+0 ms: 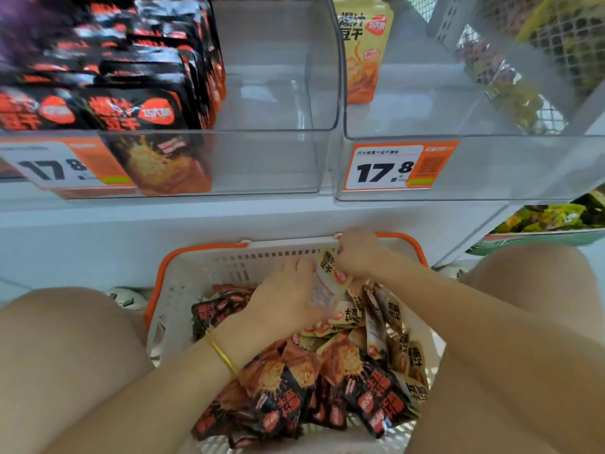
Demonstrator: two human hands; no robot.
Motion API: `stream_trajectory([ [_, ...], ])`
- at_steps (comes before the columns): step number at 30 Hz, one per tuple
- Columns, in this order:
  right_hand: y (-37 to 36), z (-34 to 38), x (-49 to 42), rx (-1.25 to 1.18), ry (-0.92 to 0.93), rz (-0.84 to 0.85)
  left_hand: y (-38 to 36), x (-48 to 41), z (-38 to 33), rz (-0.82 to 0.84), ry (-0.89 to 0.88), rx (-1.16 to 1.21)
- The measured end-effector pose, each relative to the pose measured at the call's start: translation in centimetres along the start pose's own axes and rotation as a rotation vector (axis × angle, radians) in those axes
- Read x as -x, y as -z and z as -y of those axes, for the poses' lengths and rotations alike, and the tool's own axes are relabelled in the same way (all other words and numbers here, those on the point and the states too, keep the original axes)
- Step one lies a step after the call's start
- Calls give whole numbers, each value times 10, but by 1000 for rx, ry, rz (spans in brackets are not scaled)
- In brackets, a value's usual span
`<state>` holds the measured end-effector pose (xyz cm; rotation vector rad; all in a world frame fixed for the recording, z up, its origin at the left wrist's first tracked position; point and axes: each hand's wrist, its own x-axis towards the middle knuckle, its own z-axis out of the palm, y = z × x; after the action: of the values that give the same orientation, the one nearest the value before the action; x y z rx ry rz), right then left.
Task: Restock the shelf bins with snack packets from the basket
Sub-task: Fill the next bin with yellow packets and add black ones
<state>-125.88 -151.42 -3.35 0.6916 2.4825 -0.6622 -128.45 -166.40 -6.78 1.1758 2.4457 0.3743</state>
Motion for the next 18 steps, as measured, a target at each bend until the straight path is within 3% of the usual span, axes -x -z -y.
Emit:
stream_trajectory([
  [3,14,5,27,-578,-47,113,6,4,-8,-93,0,-10],
  [5,18,4,41,-805,-32,155,14,7,-11,-164,-35,31],
  [8,22,-3,55,-832,-7,148,31,10,-15,-175,-10,241],
  [11,30,-15,61,-681,12,19,50,14,-14,-153,132,653],
  [13,33,-20,67,-698,76,50,59,19,-15,-95,181,914],
  [16,37,-20,78,-867,219,223,75,27,-26,-84,155,1021],
  [18,44,-16,86,-932,289,198,91,31,-36,-130,93,1051],
])
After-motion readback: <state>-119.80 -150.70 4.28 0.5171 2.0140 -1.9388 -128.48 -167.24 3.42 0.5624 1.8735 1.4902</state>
